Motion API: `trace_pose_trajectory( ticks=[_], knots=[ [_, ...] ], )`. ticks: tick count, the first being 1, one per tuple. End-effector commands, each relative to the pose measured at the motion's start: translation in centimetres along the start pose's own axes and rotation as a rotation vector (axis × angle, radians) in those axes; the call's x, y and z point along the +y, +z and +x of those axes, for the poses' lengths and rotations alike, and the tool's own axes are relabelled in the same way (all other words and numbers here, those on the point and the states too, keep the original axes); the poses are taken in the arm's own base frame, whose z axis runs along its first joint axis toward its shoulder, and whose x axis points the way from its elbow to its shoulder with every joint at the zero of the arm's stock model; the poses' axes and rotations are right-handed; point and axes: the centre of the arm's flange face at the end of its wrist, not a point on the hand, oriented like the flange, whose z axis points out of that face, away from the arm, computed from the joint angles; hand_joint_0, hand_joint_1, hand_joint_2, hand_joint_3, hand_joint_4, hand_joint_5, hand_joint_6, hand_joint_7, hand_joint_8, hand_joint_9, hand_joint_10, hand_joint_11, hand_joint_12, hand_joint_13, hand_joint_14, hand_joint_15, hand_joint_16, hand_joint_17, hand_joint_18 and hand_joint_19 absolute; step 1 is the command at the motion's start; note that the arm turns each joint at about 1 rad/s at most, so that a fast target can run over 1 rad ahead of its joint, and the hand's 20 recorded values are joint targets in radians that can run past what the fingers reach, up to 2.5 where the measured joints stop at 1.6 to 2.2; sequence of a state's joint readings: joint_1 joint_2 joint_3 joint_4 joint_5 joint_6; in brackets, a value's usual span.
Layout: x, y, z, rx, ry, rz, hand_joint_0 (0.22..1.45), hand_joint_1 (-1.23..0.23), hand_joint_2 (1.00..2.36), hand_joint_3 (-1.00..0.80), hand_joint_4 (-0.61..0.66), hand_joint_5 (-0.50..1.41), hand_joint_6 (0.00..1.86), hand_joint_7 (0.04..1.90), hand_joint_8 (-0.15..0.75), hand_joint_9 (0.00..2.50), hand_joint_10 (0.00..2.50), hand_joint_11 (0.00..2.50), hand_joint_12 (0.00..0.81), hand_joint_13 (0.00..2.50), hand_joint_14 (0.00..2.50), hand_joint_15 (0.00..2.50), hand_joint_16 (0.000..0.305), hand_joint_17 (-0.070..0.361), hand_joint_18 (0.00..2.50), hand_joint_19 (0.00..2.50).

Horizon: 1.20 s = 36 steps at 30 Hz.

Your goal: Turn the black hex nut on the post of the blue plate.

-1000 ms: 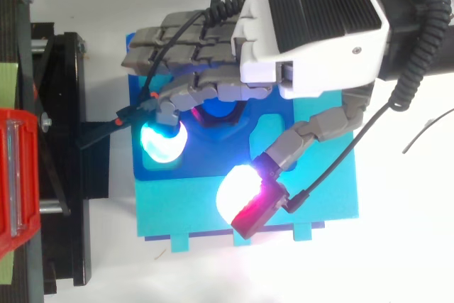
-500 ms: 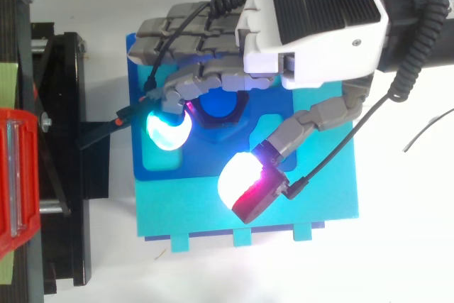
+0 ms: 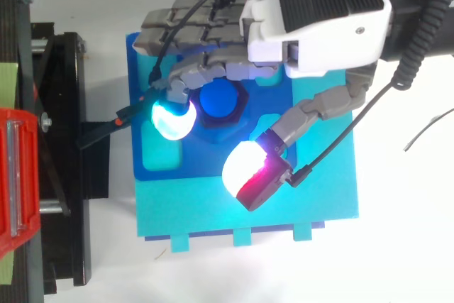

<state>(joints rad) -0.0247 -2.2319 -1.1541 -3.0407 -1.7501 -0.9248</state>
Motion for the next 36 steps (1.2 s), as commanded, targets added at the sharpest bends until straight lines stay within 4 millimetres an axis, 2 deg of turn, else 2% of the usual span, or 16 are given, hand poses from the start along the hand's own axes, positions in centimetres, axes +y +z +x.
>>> trace_pose_trajectory(
  ticks=[1,24,33,36],
  knots=[
    [-0.3,-0.1,-0.2,-0.004,-0.003,0.001,0.42,-0.36,1.00,-0.50,0.19,-0.23,0.50,0.87,0.238,0.00,0.00,0.00,0.352,0.00,0.00,0.00,0.047,0.107,0.00,0.00],
    [-2.6,-1.5,-1.9,0.001,-0.038,-0.006,0.43,-0.37,1.00,-0.50,0.19,-0.23,0.50,0.87,0.237,0.00,0.00,0.00,0.348,0.00,0.00,0.00,0.047,0.105,0.00,0.00],
    [-4.1,-2.1,-1.6,0.010,-0.041,0.002,0.43,-0.37,1.00,-0.50,0.19,-0.23,0.50,0.86,0.237,0.00,0.00,0.00,0.348,0.00,0.00,0.00,0.046,0.104,0.00,0.00],
    [-4.5,-2.5,-2.0,0.009,-0.042,-0.008,0.43,-0.37,1.00,-0.50,0.19,-0.23,0.50,0.87,0.237,0.00,0.00,0.00,0.349,0.00,0.00,0.00,0.046,0.104,0.00,0.00]
  ],
)
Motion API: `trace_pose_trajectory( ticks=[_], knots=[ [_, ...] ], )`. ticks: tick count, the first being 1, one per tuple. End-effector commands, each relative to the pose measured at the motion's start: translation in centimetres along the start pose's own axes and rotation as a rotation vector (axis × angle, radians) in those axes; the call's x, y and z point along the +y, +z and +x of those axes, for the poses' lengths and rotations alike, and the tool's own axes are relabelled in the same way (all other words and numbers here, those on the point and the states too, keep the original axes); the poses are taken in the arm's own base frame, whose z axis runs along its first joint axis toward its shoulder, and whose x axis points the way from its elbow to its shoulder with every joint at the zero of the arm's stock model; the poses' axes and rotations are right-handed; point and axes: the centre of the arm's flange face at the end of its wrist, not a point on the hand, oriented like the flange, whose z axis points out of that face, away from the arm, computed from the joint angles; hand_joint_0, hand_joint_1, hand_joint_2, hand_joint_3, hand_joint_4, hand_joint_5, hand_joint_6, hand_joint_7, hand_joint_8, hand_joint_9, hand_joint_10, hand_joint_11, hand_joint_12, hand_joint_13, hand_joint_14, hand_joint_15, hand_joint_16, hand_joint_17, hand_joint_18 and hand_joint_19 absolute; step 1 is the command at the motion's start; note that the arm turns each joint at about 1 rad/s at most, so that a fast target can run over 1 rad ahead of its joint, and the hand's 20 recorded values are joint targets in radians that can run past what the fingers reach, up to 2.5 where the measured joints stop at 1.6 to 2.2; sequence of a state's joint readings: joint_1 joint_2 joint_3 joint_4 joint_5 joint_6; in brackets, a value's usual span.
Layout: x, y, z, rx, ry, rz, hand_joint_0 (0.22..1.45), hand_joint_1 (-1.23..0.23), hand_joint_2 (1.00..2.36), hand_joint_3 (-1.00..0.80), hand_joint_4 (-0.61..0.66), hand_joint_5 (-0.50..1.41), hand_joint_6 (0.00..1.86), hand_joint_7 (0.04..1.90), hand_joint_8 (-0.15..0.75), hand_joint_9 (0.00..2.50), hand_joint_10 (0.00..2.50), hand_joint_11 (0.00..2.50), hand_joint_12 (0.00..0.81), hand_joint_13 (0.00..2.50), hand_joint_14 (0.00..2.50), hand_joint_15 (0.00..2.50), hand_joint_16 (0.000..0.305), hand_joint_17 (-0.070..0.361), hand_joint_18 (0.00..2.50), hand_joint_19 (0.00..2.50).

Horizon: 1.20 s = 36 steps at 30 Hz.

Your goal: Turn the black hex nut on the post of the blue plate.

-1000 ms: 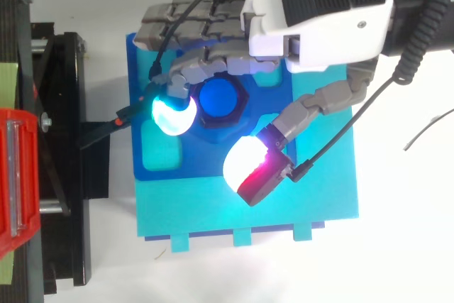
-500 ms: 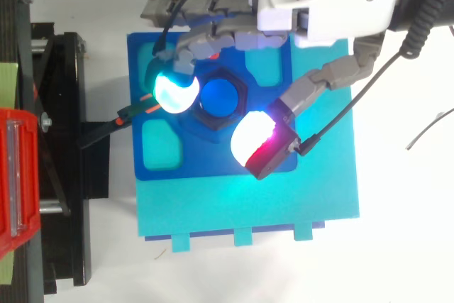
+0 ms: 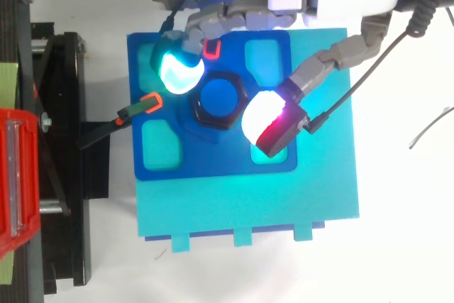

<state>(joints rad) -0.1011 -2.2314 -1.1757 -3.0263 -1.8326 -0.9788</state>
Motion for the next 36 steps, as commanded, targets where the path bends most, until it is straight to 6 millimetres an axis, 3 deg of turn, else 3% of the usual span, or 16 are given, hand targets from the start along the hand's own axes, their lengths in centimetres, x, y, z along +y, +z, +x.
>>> trace_pose_trajectory(
  ticks=[1,12,23,36],
  knots=[
    [-0.5,-0.3,-0.3,0.002,0.000,-0.006,0.43,-0.37,1.00,-0.50,0.19,-0.23,0.50,0.87,0.237,0.00,0.00,0.00,0.348,0.00,0.00,0.00,0.047,0.105,0.00,0.00],
    [-0.6,-0.4,-0.6,-0.003,0.002,-0.010,0.43,-0.38,1.00,-0.50,0.19,-0.23,0.50,0.87,0.237,0.00,0.00,0.00,0.349,0.00,0.00,0.00,0.046,0.104,0.00,0.00],
    [0.9,0.1,-2.9,-0.028,-0.007,-0.028,0.43,-0.38,1.00,-0.50,0.19,-0.23,0.50,0.87,0.235,0.00,0.00,0.00,0.348,0.00,0.00,0.00,0.046,0.103,0.00,0.00],
    [2.7,0.9,-3.0,-0.024,-0.013,-0.033,0.43,-0.39,1.00,-0.50,0.19,-0.23,0.50,0.87,0.235,0.00,0.00,0.00,0.345,0.00,0.00,0.00,0.045,0.101,0.00,0.00]
  ],
)
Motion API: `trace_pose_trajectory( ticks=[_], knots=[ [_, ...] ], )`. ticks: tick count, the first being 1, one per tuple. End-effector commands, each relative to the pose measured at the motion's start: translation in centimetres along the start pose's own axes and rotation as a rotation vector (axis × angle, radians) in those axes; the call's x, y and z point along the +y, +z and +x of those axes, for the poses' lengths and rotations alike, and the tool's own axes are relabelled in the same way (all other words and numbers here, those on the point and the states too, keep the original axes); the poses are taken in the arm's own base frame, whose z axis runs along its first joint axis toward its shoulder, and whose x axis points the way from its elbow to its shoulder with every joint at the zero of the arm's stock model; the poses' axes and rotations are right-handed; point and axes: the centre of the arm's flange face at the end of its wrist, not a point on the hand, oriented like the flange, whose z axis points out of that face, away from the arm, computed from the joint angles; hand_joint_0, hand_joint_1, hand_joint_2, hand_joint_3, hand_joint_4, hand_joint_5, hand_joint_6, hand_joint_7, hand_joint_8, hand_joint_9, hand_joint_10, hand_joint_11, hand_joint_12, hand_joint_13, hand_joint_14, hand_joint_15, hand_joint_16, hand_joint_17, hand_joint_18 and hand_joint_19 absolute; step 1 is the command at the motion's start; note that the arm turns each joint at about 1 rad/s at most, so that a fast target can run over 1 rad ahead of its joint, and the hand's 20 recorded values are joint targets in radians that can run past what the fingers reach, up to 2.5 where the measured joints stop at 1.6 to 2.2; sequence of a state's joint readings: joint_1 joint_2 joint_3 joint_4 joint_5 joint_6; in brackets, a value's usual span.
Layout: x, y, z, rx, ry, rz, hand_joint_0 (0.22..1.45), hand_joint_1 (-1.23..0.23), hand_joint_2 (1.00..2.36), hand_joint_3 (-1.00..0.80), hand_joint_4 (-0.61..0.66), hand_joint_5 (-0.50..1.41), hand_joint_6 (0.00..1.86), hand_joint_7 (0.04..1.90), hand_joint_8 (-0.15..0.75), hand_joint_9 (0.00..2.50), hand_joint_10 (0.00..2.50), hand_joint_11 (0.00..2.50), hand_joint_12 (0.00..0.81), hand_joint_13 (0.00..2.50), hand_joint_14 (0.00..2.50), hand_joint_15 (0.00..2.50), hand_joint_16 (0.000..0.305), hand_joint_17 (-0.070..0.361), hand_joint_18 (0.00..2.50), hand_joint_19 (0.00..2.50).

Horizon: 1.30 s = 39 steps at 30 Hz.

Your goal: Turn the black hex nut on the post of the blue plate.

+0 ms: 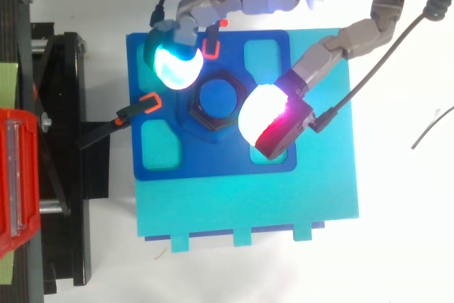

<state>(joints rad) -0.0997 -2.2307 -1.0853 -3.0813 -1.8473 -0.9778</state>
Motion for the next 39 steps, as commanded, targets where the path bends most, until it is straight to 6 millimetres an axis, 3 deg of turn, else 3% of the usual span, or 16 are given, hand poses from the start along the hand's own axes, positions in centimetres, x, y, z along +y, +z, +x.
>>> trace_pose_trajectory(
  ticks=[1,13,20,39],
  knots=[
    [0.6,0.4,0.3,-0.005,-0.003,0.001,0.43,-0.39,1.00,-0.50,0.19,-0.23,0.50,0.87,0.234,0.00,0.00,0.00,0.345,0.00,0.00,0.00,0.045,0.102,0.00,0.00],
    [2.8,1.7,2.0,0.005,0.007,0.000,0.44,-0.39,1.00,-0.50,0.19,-0.23,0.50,0.87,0.234,0.00,0.00,0.00,0.343,0.00,0.00,0.00,0.045,0.101,0.00,0.00],
    [2.3,2.1,4.0,-0.019,0.013,-0.005,0.43,-0.51,1.00,-0.50,0.18,-0.23,0.50,0.87,0.235,0.00,0.00,0.00,0.344,0.00,0.00,0.00,0.045,0.102,0.00,0.00],
    [1.4,1.6,4.4,-0.011,0.014,0.008,0.43,-0.48,1.00,-0.50,0.19,-0.23,0.50,0.87,0.235,0.00,0.00,0.00,0.346,0.00,0.00,0.00,0.046,0.103,0.00,0.00]
  ],
)
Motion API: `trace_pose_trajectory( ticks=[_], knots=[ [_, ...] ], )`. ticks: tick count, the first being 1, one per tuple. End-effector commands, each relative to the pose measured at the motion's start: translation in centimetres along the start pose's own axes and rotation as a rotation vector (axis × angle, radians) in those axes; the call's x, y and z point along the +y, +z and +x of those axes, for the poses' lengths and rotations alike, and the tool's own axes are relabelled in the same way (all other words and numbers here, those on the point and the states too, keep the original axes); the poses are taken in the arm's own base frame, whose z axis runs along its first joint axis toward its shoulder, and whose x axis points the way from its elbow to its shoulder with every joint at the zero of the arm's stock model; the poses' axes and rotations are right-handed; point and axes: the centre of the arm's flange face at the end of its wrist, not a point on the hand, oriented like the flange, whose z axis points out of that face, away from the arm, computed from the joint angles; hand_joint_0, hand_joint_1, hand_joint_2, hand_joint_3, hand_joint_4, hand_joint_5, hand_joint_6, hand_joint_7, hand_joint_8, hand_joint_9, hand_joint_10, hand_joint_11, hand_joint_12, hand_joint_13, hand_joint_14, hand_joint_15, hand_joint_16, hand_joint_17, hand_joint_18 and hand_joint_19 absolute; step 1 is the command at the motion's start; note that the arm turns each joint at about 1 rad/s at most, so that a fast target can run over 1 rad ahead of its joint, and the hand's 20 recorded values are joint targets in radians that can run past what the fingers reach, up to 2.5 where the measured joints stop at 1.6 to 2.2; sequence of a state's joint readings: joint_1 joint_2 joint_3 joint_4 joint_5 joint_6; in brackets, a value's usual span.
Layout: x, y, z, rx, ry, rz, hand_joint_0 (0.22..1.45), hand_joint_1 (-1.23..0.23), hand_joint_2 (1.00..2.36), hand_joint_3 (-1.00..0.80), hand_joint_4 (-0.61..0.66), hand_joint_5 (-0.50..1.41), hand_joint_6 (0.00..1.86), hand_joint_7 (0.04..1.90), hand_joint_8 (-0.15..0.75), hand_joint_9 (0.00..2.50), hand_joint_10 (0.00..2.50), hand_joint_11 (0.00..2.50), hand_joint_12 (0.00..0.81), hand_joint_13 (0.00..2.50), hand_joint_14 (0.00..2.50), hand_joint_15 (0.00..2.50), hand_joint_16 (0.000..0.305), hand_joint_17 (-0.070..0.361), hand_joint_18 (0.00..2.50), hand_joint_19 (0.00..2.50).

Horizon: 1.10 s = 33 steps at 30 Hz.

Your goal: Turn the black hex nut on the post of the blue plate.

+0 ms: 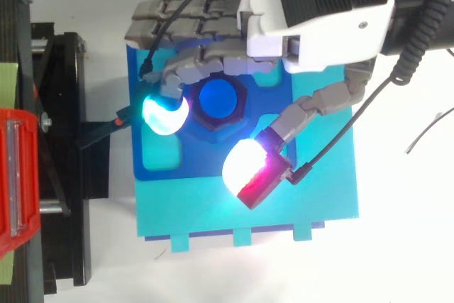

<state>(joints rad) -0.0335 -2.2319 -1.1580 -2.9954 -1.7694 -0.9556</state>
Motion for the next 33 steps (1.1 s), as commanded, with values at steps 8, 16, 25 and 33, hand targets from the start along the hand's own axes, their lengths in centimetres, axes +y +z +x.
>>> trace_pose_trajectory(
  ticks=[8,16,25,33],
  knots=[
    [-0.6,-0.5,-0.1,0.015,0.005,0.016,0.43,-0.47,1.00,-0.50,0.19,-0.23,0.50,0.87,0.236,0.00,0.00,0.00,0.346,0.00,0.00,0.00,0.045,0.102,0.00,0.00],
    [-0.8,-0.6,-0.2,0.020,0.007,0.017,0.43,-0.46,1.00,-0.50,0.19,-0.23,0.50,0.87,0.235,0.00,0.00,0.00,0.347,0.00,0.00,0.00,0.045,0.102,0.00,0.00],
    [-1.3,-0.9,-0.6,0.019,-0.002,0.018,0.43,-0.46,1.00,-0.50,0.19,-0.23,0.50,0.87,0.235,0.00,0.00,0.00,0.346,0.00,0.00,0.00,0.045,0.102,0.00,0.00],
    [-2.2,-1.3,-1.1,0.016,-0.017,0.013,0.43,-0.46,1.00,-0.50,0.18,-0.23,0.50,0.87,0.235,0.00,0.00,0.00,0.345,0.00,0.00,0.00,0.045,0.101,0.00,0.00]
  ],
)
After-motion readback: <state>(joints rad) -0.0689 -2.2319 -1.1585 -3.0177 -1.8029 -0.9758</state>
